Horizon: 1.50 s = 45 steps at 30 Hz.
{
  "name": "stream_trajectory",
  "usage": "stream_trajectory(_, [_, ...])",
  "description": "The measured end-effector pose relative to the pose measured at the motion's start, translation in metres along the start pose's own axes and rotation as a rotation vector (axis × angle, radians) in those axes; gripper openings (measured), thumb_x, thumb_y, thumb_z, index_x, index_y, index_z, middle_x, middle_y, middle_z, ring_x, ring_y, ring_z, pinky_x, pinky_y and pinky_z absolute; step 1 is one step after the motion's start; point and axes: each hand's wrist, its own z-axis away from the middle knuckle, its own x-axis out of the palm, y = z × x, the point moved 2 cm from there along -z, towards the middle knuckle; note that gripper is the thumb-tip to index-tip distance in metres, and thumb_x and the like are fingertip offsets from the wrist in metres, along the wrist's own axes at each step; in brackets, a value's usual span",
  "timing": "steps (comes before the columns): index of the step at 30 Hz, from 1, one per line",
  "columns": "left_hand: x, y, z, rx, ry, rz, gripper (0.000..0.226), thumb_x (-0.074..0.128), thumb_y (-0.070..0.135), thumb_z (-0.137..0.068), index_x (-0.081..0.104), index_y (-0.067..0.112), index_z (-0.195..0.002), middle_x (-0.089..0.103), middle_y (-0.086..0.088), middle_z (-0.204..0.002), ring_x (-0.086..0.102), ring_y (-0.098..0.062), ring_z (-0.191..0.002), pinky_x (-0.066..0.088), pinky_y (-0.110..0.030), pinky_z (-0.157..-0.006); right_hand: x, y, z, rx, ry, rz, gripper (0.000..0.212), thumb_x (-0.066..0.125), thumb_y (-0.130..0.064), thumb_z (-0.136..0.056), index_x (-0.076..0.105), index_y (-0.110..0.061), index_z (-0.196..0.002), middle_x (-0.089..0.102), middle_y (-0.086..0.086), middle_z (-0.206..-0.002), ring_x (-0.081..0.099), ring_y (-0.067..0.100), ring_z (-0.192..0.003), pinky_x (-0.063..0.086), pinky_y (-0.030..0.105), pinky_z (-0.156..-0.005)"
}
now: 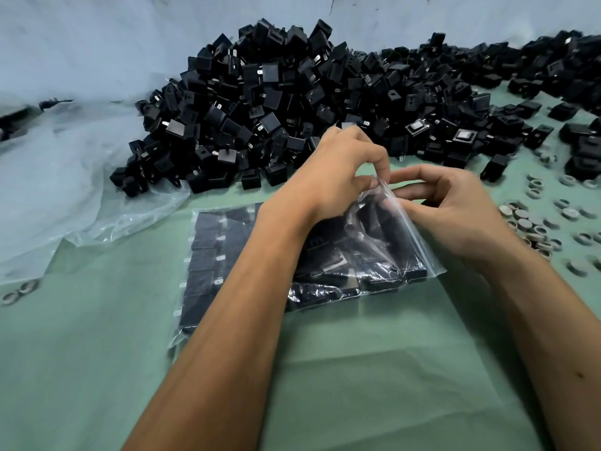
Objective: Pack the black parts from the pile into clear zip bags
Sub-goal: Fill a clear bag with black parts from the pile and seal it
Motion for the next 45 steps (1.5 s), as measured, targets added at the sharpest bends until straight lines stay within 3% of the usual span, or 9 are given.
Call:
stream_trajectory(7, [0.000, 0.000, 0.000, 0.012, 0.030, -0.020, 0.012, 0.073, 0.017, -0.094, 0.077, 0.027, -0.100, 0.055, 0.002, -0.123, 0.042, -0.020, -0.122, 0.037, -0.037, -0.107, -0.003, 0.003, -0.004, -0.021, 0.022, 0.069, 0.011, 0.069, -0.011, -0.098, 0.075, -0.020, -0.101, 0.077, 0.004, -0.074, 0.062, 0.010, -0.066, 0.048, 0.026, -0.068])
stream_trajectory(15, [-0.002, -0.010, -0.001, -0.006, 0.054, 0.022, 0.014, 0.072, 0.018, -0.094, 0.076, 0.028, -0.104, 0.056, 0.001, -0.119, 0.048, -0.020, -0.119, 0.041, -0.040, -0.105, 0.001, -0.002, -0.003, -0.008, -0.014, -0.058, 0.024, 0.046, -0.024, -0.111, 0.065, -0.025, -0.125, 0.076, -0.002, -0.077, 0.057, 0.004, -0.064, 0.041, 0.012, -0.054])
stream_trajectory(20, [-0.017, -0.038, 0.008, -0.189, 0.211, 0.122, 0.020, 0.066, 0.010, -0.096, 0.071, 0.027, -0.107, 0.060, 0.004, -0.116, 0.057, -0.013, -0.110, 0.048, -0.030, -0.096, 0.008, -0.007, 0.004, -0.007, -0.097, -0.090, 0.027, 0.046, -0.021, -0.110, 0.063, -0.020, -0.131, 0.069, -0.015, -0.064, 0.062, -0.003, -0.056, 0.047, 0.010, -0.051])
stream_trajectory(25, [-0.035, -0.083, 0.031, -0.413, 0.260, 0.070, 0.021, 0.062, 0.009, -0.098, 0.071, 0.027, -0.105, 0.060, 0.008, -0.113, 0.051, -0.011, -0.105, 0.037, -0.026, -0.089, 0.009, -0.014, 0.008, 0.021, -0.123, -0.147, 0.028, 0.048, -0.020, -0.109, 0.062, -0.021, -0.133, 0.076, 0.003, -0.075, 0.060, 0.005, -0.053, 0.049, 0.015, -0.047])
stream_trajectory(29, [-0.035, -0.105, 0.043, -0.549, 0.150, 0.067, 0.026, 0.058, 0.008, -0.100, 0.071, 0.028, -0.111, 0.061, -0.001, -0.130, 0.056, -0.021, -0.113, 0.041, -0.028, -0.090, 0.012, -0.011, 0.007, 0.023, 0.043, -0.110, 0.021, 0.050, -0.024, -0.109, 0.067, -0.025, -0.122, 0.068, -0.002, -0.063, 0.059, 0.007, -0.045, 0.046, 0.021, -0.039])
stream_trajectory(32, [-0.036, -0.110, 0.049, -0.593, 0.121, 0.102, 0.039, 0.053, -0.001, -0.098, 0.072, 0.028, -0.115, 0.060, -0.003, -0.138, 0.056, -0.023, -0.123, 0.041, -0.028, -0.092, 0.006, -0.010, 0.001, -0.120, 0.283, 0.163, 0.016, 0.055, -0.027, -0.107, 0.071, -0.028, -0.110, 0.070, -0.007, -0.072, 0.062, 0.008, -0.060, 0.051, 0.027, -0.055])
stream_trajectory(35, [-0.038, -0.114, 0.051, -0.628, 0.138, 0.132, 0.051, 0.047, -0.009, -0.094, 0.072, 0.032, -0.113, 0.061, -0.004, -0.137, 0.059, -0.025, -0.120, 0.046, -0.029, -0.087, 0.006, -0.022, -0.006, -0.256, 0.393, 0.232, 0.016, 0.057, -0.022, -0.105, 0.072, -0.022, -0.101, 0.072, -0.006, -0.075, 0.060, 0.001, -0.058, 0.043, 0.012, -0.057])
stream_trajectory(39, [-0.038, -0.118, 0.053, -0.673, 0.166, 0.125, 0.053, 0.046, -0.011, -0.094, 0.073, 0.032, -0.112, 0.061, -0.005, -0.135, 0.062, -0.020, -0.105, 0.049, -0.027, -0.078, 0.023, -0.055, -0.024, -0.357, 0.292, 0.515, 0.016, 0.062, -0.024, -0.100, 0.076, -0.019, -0.094, 0.071, -0.011, -0.076, 0.066, 0.003, -0.067, 0.049, 0.018, -0.065])
stream_trajectory(45, [-0.035, -0.109, 0.049, -0.585, 0.124, 0.193, 0.058, 0.041, -0.017, -0.087, 0.072, 0.026, -0.110, 0.064, 0.000, -0.124, 0.060, -0.018, -0.108, 0.045, -0.023, -0.076, 0.080, -0.085, -0.075, -0.264, -0.098, 0.685, 0.008, 0.069, -0.025, -0.095, 0.077, -0.024, -0.097, 0.072, -0.008, -0.084, 0.068, 0.011, -0.082, 0.055, 0.029, -0.080])
